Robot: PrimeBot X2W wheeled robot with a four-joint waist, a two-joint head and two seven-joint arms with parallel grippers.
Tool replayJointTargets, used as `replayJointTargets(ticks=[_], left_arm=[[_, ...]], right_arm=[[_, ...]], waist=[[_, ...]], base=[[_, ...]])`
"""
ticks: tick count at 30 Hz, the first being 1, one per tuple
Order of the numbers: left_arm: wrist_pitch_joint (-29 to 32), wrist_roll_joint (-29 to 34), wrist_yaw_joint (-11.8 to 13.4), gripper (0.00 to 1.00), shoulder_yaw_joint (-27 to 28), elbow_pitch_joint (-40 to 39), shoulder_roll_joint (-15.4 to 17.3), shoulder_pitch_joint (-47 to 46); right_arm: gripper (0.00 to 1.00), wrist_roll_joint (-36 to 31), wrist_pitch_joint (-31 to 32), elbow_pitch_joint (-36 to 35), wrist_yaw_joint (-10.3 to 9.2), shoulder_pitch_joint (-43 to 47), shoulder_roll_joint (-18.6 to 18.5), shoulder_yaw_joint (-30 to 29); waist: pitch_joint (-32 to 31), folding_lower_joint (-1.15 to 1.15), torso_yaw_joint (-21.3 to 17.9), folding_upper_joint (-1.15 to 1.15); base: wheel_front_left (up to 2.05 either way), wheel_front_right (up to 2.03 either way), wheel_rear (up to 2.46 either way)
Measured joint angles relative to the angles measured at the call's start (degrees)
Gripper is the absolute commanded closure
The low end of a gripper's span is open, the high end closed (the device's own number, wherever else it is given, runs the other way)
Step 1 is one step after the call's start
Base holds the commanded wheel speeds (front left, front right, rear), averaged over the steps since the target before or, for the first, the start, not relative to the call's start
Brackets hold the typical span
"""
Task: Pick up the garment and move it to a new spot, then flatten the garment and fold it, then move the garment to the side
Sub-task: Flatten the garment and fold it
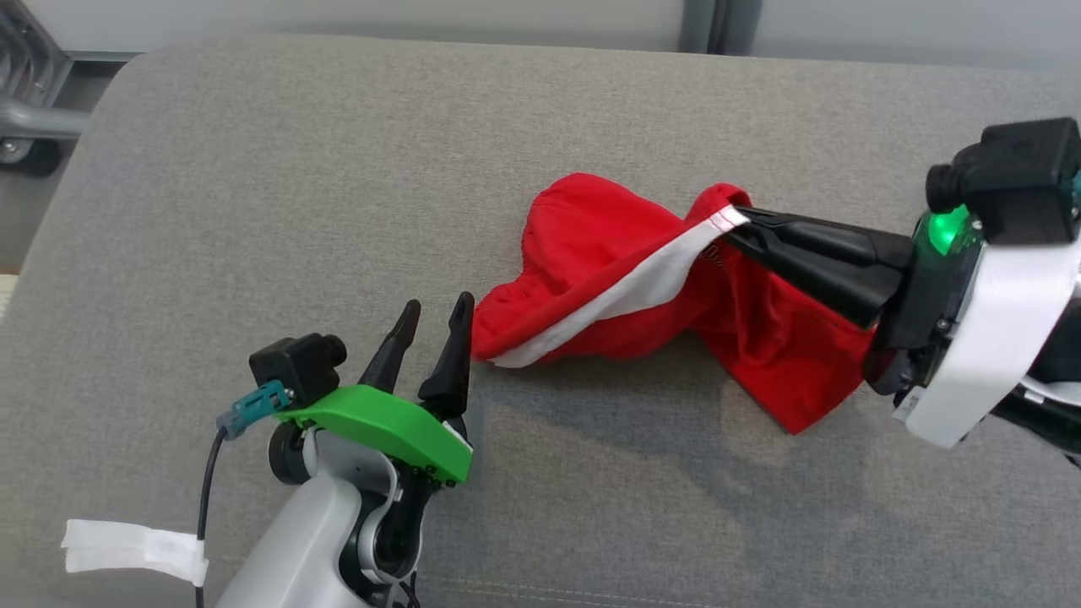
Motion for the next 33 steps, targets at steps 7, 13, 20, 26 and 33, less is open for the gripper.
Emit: replayJointTargets(ticks=[7,13,20,26,33], left_arm=[[-1.37,-2.53,-0.01,0.0,-0.69,1.48,-1.04,1.26],[-1.31,-3.21,-0.56,0.0,-2.82,2.6,-1.07,2.7],[-1.05,-4.21,-0.57,0.0,-3.5,3.27,-1.07,4.13],[-1.13,-5.15,-0.57,0.0,-2.94,2.57,-1.03,5.03],[-0.38,-5.22,-0.57,0.0,-3.27,1.63,-1.02,5.07]], right_arm=[[1.0,10.2,11.13,-1.24,0.0,-6.91,-2.61,-4.37],[1.0,18.22,16.24,0.29,-2.41,-13.09,-0.56,-7.87],[1.0,21.71,19.31,6.91,-7.77,-14.5,0.03,-10.72],[1.0,22.24,19.68,12.93,-11.91,-11.77,-2.38,-12.04],[1.0,22.18,17.36,18.16,-13.3,-1.25,-4.94,-12.8]], waist=[[-1.86,0.0,4.21,0.0],[-3.84,0.0,8.1,0.0],[-6.51,0.0,11.64,0.0],[-7.77,0.0,12.04,0.0],[-6.77,0.0,9.76,0.0]], base=[[0.0,0.0,0.0],[0.0,0.0,0.0],[0.0,0.0,0.0],[0.0,0.0,0.0],[0.0,0.0,0.0]])
